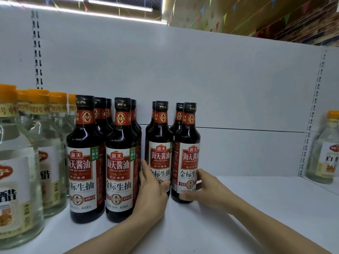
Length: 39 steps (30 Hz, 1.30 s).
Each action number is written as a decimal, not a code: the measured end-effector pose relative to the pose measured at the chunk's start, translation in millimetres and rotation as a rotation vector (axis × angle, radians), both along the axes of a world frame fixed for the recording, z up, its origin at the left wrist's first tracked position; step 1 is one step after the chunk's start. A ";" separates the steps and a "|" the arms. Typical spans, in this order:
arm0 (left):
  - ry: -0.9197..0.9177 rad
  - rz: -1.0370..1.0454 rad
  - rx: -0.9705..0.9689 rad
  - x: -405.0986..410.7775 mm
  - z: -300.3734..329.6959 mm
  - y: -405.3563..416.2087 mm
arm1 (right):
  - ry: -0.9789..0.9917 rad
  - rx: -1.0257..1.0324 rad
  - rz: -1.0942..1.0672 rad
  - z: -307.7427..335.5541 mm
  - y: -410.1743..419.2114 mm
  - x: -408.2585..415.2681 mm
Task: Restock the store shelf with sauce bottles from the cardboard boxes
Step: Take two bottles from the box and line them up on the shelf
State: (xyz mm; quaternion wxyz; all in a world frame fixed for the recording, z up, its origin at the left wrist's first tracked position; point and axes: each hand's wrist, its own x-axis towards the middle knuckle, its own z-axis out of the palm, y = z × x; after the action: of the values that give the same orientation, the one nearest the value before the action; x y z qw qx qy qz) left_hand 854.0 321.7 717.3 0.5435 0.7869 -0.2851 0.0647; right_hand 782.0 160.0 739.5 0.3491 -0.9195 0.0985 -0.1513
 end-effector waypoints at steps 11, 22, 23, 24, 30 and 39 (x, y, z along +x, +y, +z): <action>0.035 0.008 0.011 10.7 0.7 -3.7 | -0.088 -0.024 -0.098 -16.1 5.9 14.2; 0.057 0.005 0.048 11.2 3.8 -4.7 | -0.100 -0.036 -0.134 -17.4 12.5 9.6; 0.057 0.007 0.045 12.3 4.0 -4.9 | -0.097 -0.041 -0.134 -16.6 13.8 9.3; 0.068 0.015 0.041 13.2 4.4 -5.0 | -0.094 -0.050 -0.129 -16.1 14.3 9.2; 0.094 0.110 -0.046 0.8 7.8 -7.6 | -0.080 -0.019 -0.011 -0.9 16.3 -3.3; 0.084 0.340 0.036 -28.1 24.6 -17.0 | -0.136 -0.127 0.109 14.5 10.7 -48.7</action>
State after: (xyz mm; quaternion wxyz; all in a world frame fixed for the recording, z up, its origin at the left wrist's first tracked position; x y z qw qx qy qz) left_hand 825.9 304.6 742.0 0.5217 0.8355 -0.1259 0.1177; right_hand 733.3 170.6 754.0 0.3038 -0.9314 0.0145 -0.2002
